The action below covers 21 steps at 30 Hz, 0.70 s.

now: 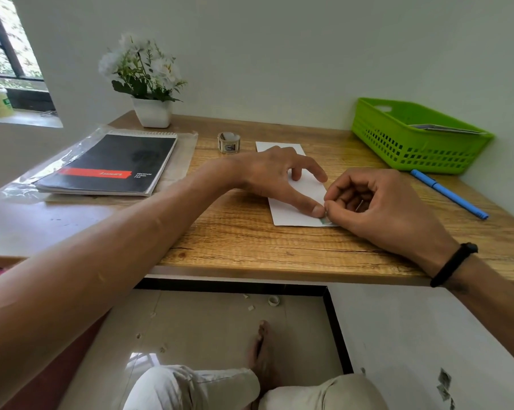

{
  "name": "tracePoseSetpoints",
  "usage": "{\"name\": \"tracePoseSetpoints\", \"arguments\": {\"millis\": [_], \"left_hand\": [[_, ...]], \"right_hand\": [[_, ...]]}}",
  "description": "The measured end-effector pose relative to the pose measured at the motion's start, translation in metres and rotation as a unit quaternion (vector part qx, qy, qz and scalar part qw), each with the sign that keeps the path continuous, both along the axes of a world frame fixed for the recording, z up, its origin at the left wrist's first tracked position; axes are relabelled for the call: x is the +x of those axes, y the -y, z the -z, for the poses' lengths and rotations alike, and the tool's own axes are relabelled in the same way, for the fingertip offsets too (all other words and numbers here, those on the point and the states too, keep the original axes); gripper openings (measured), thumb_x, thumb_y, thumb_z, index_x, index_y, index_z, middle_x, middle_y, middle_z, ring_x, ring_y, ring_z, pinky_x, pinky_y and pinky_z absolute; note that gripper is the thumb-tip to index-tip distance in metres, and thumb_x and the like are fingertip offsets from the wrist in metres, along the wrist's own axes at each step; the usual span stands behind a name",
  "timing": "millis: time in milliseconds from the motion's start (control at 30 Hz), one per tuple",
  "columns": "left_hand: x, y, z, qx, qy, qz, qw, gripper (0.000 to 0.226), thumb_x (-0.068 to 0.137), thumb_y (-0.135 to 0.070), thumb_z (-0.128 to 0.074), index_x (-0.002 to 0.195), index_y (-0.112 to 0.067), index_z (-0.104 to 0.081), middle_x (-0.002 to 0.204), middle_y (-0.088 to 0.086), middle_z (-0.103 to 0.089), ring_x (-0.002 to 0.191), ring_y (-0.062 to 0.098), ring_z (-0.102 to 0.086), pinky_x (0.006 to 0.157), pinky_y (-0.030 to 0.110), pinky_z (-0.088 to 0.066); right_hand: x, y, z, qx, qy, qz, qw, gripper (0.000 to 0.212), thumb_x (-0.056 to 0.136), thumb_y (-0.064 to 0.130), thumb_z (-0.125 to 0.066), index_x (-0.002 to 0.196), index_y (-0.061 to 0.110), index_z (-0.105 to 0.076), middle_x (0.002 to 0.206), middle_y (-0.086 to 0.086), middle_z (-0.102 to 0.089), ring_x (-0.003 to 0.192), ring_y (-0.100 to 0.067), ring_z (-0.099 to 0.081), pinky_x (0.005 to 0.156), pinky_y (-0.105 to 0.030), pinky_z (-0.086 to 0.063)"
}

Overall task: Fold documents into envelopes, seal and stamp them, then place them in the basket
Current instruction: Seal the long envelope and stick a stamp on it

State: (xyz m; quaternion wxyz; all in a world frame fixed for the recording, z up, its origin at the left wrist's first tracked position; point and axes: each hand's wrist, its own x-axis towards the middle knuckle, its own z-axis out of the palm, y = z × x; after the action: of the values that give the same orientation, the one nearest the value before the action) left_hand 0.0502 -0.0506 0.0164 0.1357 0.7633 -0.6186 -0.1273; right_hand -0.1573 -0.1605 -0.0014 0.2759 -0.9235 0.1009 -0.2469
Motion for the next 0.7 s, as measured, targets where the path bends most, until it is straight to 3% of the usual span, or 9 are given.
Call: {"name": "tracePoseSetpoints", "arguments": {"millis": [200,367,500,700], "left_hand": [[0.001,0.001,0.0,0.01,0.009,0.004,1.0,0.081,0.067,-0.085,-0.065,0.141,-0.057,-0.047,0.114,-0.018,-0.048,0.109,0.012,-0.044,0.09,0.036,-0.04],[0.001,0.0,0.001,0.005,0.011,0.002,1.0,0.073,0.074,-0.08,-0.068,0.14,-0.058,-0.047,0.113,-0.02,-0.047,0.112,0.015,-0.043,0.092,0.037,-0.039],[0.0,0.001,0.001,0.004,0.014,0.001,1.0,0.072,0.074,-0.08,-0.068,0.139,-0.059,-0.046,0.115,-0.018,-0.048,0.11,0.013,-0.043,0.092,0.037,-0.041],[0.003,0.002,0.002,0.008,0.012,0.002,1.0,0.073,0.072,-0.083,-0.067,0.138,-0.061,-0.046,0.114,-0.023,-0.047,0.109,0.01,-0.043,0.093,0.036,-0.042]], "right_hand": [[-0.002,-0.003,-0.001,-0.047,-0.005,-0.007,0.999,0.008,0.085,0.022,-0.078,0.089,0.027,-0.074,0.075,0.011,-0.069,0.068,-0.004,-0.063,0.056,-0.012,-0.048],[-0.008,-0.001,0.002,-0.127,-0.037,0.019,0.991,0.004,0.087,0.033,-0.076,0.087,0.031,-0.072,0.061,0.009,-0.062,0.061,-0.006,-0.058,0.053,-0.015,-0.041],[-0.014,0.006,0.0,-0.049,-0.038,0.032,0.998,0.007,0.085,0.027,-0.08,0.088,0.03,-0.074,0.062,0.008,-0.065,0.057,-0.002,-0.057,0.051,-0.016,-0.044],[-0.015,0.014,0.0,0.042,-0.018,0.063,0.997,0.007,0.086,0.026,-0.081,0.089,0.03,-0.076,0.076,0.008,-0.073,0.072,-0.013,-0.068,0.063,-0.025,-0.058]]}}
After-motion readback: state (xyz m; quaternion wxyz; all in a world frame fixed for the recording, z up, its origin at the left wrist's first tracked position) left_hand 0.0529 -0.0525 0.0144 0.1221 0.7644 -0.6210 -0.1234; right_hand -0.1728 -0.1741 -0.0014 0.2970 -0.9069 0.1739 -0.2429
